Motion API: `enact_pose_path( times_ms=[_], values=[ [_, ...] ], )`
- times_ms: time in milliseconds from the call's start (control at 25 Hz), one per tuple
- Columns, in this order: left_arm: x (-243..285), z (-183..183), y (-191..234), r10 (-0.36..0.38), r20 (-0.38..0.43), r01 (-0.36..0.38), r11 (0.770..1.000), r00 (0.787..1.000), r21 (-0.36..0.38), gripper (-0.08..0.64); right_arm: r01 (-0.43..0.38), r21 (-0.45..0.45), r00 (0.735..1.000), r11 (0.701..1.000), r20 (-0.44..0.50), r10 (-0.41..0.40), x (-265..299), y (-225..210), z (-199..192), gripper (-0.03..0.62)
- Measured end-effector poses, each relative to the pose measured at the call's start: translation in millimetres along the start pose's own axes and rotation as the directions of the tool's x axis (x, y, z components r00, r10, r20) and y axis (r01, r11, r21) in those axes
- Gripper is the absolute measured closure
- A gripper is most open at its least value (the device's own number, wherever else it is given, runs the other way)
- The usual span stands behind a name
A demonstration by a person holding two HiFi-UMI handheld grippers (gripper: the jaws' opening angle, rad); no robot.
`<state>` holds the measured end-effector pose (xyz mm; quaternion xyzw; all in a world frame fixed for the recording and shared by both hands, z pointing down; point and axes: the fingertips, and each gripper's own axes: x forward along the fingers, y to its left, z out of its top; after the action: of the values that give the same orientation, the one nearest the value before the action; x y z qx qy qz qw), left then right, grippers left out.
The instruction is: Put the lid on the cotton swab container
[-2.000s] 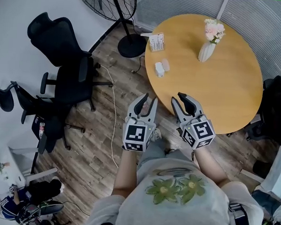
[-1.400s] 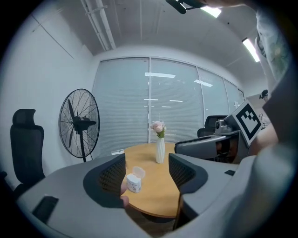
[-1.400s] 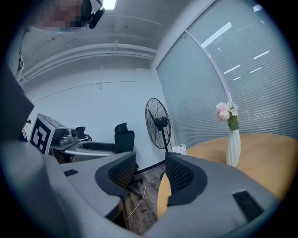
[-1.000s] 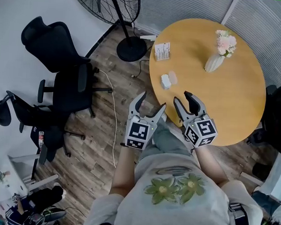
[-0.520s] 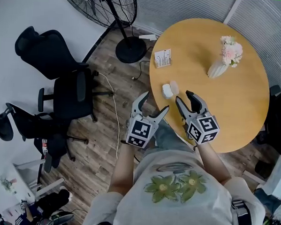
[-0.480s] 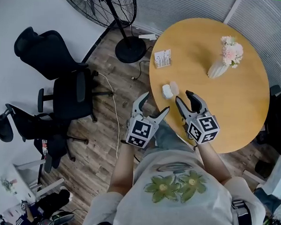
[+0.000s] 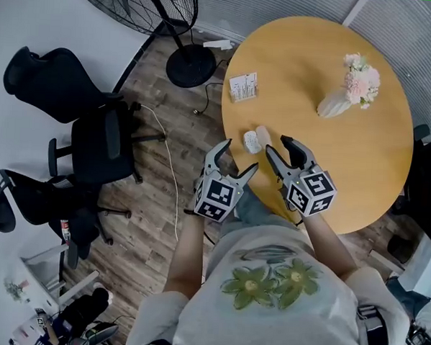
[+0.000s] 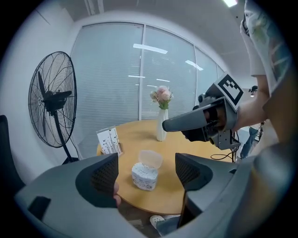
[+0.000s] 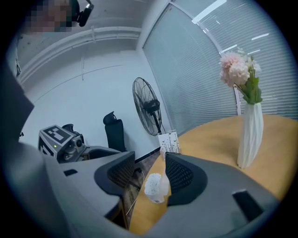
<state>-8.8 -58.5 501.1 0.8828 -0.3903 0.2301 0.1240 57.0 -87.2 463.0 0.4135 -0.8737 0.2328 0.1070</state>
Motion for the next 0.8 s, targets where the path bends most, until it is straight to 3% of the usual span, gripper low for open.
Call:
enact_pose_path(
  times_ms=[560,800],
  values=[
    [41,-34,1,-0.072,-0.109,0.08,0.994,0.991,0.073,0.175,0.008,0.029,0.997,1.0,-0.078,-0.006,19,-22,-22,0.382],
    [52,-48,6,-0.083,-0.143,0.093,0.994,0.986,0.063,0.173,0.005,0.075,0.994,0.997,-0.112,0.003,29,-28,-33,0.38]
  ],
)
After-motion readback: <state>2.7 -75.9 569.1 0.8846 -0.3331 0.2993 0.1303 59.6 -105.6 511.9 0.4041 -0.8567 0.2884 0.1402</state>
